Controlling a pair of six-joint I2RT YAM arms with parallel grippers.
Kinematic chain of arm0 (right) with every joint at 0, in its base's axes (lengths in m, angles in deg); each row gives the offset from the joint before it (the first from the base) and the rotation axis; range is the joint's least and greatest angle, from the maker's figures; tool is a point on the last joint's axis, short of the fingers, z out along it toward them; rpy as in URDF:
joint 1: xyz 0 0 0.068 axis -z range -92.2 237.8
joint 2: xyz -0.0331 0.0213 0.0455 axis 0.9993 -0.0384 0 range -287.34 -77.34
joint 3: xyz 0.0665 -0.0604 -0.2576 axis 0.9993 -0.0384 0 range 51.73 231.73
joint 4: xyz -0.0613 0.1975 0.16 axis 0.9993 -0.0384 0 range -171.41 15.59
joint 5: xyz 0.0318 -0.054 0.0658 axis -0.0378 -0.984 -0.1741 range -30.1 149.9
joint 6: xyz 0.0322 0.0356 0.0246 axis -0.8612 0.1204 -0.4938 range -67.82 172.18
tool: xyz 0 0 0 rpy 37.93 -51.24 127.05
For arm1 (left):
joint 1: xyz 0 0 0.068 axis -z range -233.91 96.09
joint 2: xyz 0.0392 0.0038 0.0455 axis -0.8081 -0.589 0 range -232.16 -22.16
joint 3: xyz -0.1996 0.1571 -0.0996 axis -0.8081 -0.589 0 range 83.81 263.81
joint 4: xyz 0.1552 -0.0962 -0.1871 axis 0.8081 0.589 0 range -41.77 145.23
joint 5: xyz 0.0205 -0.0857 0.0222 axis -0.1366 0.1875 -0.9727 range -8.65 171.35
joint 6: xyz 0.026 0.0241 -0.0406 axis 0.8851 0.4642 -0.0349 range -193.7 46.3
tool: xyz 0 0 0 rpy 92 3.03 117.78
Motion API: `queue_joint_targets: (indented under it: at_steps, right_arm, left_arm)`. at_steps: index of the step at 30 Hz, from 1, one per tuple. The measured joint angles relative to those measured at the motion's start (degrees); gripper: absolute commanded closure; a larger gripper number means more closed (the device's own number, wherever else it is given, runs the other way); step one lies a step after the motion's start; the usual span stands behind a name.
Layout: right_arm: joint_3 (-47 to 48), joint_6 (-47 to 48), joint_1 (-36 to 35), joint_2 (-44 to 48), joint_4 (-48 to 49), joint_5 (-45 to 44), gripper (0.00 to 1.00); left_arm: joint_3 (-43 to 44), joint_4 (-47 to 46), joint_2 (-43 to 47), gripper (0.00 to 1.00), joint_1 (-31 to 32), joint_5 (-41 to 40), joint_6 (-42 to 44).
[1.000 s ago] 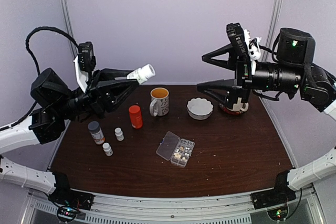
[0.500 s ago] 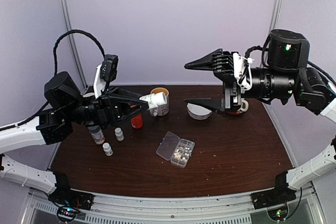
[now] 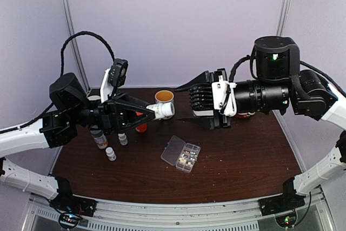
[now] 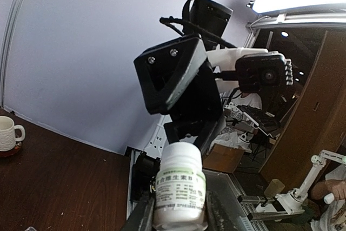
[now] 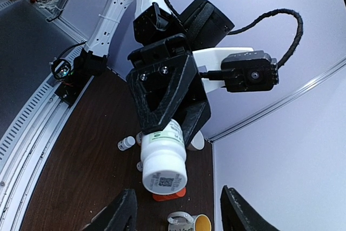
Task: Sort the pills into containers
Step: Screw the lid of the pill bottle onto the pill bottle.
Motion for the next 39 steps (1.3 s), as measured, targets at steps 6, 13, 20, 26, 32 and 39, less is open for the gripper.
queue_joint_targets:
  at_steps: [6, 13, 20, 26, 32, 39]
  right_arm:
    - [0.0, 0.9, -0.3, -1.0, -0.3, -0.5, 0.54]
    - [0.1, 1.3, -0.9, -1.1, -0.8, -1.3, 0.55]
    - [0.3, 2.1, -1.3, -1.4, -0.8, -2.0, 0.59]
    - [0.3, 2.2, -1.7, -2.3, -0.8, -2.8, 0.61]
    - [0.3, 2.4, -1.9, -2.5, -0.8, -3.2, 0.71]
    - [0.4, 2.2, -2.0, -2.6, -0.8, -3.5, 0.66]
  left_arm:
    - [0.0, 0.0, 0.0, 1.0, 0.0, 0.3, -0.5]
    - [0.0, 0.0, 0.0, 1.0, 0.0, 0.5, -0.8]
    - [0.0, 0.0, 0.0, 1.0, 0.0, 0.5, -1.0]
    - [0.0, 0.0, 0.0, 1.0, 0.0, 0.5, -1.1]
    - [0.0, 0.0, -0.3, 1.0, 0.0, 0.7, -1.5]
    - [0.0, -0.1, -0.6, 1.0, 0.0, 0.9, -1.7]
